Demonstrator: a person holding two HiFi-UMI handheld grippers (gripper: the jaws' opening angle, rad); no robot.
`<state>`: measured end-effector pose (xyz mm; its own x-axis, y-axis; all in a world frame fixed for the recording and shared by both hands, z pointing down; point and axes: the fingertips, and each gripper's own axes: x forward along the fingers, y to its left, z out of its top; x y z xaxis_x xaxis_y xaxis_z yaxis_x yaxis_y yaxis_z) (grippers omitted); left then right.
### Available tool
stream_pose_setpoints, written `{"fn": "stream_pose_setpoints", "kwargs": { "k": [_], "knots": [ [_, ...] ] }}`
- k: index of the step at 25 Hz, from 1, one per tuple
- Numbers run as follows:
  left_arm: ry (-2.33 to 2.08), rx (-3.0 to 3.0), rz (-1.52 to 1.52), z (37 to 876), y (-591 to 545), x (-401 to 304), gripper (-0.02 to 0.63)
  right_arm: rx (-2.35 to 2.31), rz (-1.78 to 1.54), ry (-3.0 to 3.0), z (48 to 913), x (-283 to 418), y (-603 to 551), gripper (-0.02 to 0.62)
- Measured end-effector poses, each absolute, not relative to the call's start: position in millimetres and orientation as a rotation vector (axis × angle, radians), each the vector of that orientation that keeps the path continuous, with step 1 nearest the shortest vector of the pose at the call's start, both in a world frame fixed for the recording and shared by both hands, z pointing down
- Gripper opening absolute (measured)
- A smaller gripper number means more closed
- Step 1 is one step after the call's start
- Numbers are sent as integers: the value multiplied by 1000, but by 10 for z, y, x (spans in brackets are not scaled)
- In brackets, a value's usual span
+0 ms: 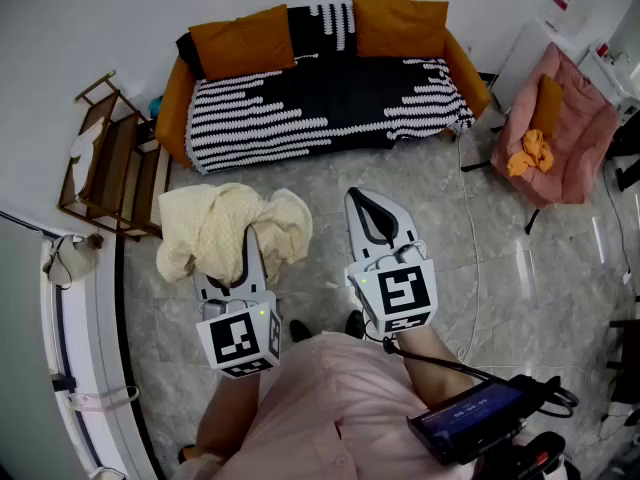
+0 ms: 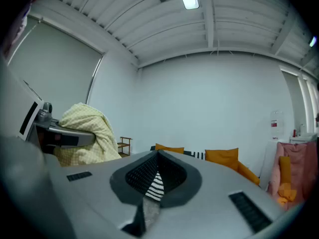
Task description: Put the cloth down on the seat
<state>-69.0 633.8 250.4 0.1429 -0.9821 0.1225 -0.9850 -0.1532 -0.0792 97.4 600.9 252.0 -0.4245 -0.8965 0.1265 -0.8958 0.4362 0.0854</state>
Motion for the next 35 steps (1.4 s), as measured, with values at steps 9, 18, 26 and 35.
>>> {"fn": "stream_pose_setpoints", "kwargs": {
  "k": [9,18,26,35],
  "knots": [
    [-2069,2312,245,2561,6248,-496,127,1585,6,-2565,2536,1291,5916,0],
    [-2158,2228,292,2572,6118,-560,127,1532,32,-2545,2707,1463,5583,0],
    [-2185,2175,306,2731,5583,-931,128,1520,30,-2501,2891,1251,4992,1],
    [-2173,2183,307,2805,4492,-1645,127,1511,12,-2471,2933,503,3841,1]
  ]
}}
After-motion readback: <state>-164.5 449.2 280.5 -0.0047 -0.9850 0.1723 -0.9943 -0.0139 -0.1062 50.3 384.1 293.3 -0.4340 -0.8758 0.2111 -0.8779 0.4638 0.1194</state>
